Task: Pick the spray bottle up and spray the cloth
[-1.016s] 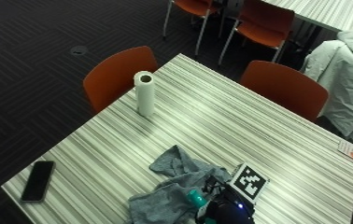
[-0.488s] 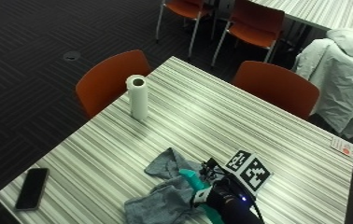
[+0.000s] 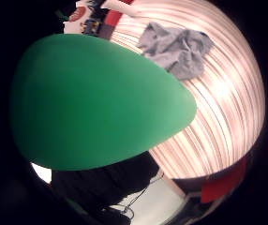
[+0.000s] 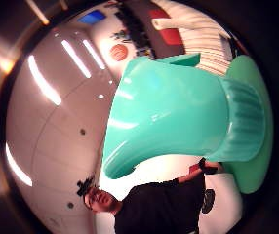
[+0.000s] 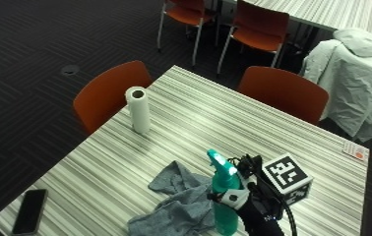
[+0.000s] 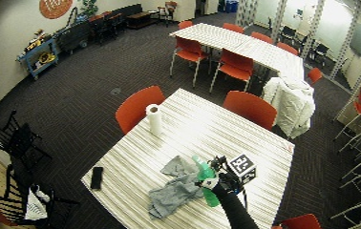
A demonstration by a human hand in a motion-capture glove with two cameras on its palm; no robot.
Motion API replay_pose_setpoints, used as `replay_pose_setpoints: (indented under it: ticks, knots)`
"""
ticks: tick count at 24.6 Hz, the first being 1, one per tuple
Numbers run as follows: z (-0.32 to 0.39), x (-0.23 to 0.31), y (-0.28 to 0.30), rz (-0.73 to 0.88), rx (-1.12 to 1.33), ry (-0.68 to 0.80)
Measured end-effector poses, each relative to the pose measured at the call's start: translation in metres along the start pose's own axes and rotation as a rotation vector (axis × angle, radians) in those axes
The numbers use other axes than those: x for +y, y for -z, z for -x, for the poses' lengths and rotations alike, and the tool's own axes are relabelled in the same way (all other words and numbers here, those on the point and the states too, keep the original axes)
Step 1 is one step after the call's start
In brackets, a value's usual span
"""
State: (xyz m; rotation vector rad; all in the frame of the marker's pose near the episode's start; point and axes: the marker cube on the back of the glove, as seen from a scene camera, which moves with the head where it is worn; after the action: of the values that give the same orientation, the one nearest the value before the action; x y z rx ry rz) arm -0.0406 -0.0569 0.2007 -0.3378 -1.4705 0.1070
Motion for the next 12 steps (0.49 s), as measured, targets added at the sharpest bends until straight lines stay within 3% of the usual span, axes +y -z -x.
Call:
replay_pose_setpoints:
  ticks: [5,12]
  knots:
    - [0.010,0.015,-0.004,-0.064,-0.062,0.172]
    - [-0.001,0.011,-0.007,-0.085,-0.034,0.137]
